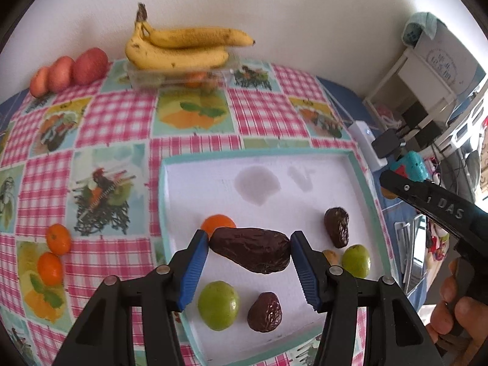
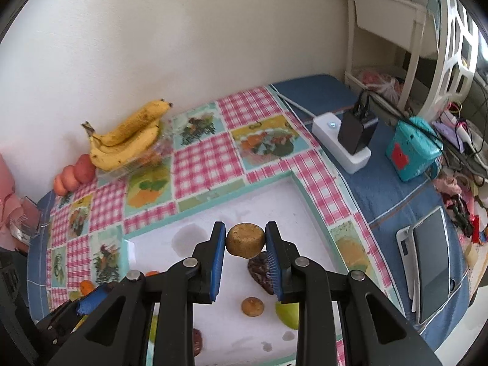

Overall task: Organize fruits
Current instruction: 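Carry the date and brown fruit over the white tray while both tools hold them, then lower the date and brown fruit into the tray while both tools open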

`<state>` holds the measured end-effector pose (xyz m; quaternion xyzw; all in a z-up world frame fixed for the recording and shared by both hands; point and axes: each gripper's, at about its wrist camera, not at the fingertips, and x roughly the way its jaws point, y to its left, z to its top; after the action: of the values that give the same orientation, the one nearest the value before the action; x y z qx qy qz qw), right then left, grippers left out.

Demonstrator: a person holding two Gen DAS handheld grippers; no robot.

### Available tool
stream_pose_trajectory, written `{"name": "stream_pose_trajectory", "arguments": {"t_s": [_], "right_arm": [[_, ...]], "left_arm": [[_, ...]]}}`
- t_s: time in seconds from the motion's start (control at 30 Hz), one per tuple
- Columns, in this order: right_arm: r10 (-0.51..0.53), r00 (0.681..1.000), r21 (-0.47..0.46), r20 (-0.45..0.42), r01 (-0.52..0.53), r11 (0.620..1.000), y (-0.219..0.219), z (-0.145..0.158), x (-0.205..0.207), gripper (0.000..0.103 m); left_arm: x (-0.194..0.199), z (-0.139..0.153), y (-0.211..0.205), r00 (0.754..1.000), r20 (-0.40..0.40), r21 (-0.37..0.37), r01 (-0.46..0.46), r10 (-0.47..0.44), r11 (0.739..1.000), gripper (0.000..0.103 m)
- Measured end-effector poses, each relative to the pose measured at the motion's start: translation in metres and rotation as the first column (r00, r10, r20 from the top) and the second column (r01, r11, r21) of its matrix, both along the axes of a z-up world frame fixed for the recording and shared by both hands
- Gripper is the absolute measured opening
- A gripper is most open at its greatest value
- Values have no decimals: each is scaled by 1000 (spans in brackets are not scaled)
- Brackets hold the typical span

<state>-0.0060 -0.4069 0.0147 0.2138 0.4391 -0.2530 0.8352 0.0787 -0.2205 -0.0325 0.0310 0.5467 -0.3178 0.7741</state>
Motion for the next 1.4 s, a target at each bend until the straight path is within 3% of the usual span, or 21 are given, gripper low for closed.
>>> {"name": "stream_pose_trajectory", "arguments": {"t_s": [0.37,0.67,1.17,1.4], "right_arm": [[-67,989,24,-133,71,997,-29,-54,-2,28],[-91,976,51,-195,103,993,-43,-80,-4,28],[-99,968,59,-229,115,992,-44,-90,-7,28],[-101,968,59,-228,118,991,-45,-90,-7,28]], "left_arm": [[-3,-34,-23,998,-59,58,37,-33,998,59],[-1,-38,-27,998,-56,62,41,-37,997,59],[-1,-41,-33,997,-46,94,58,-54,994,59],[-11,-43,-47,994,-36,123,108,-105,987,59]]}}
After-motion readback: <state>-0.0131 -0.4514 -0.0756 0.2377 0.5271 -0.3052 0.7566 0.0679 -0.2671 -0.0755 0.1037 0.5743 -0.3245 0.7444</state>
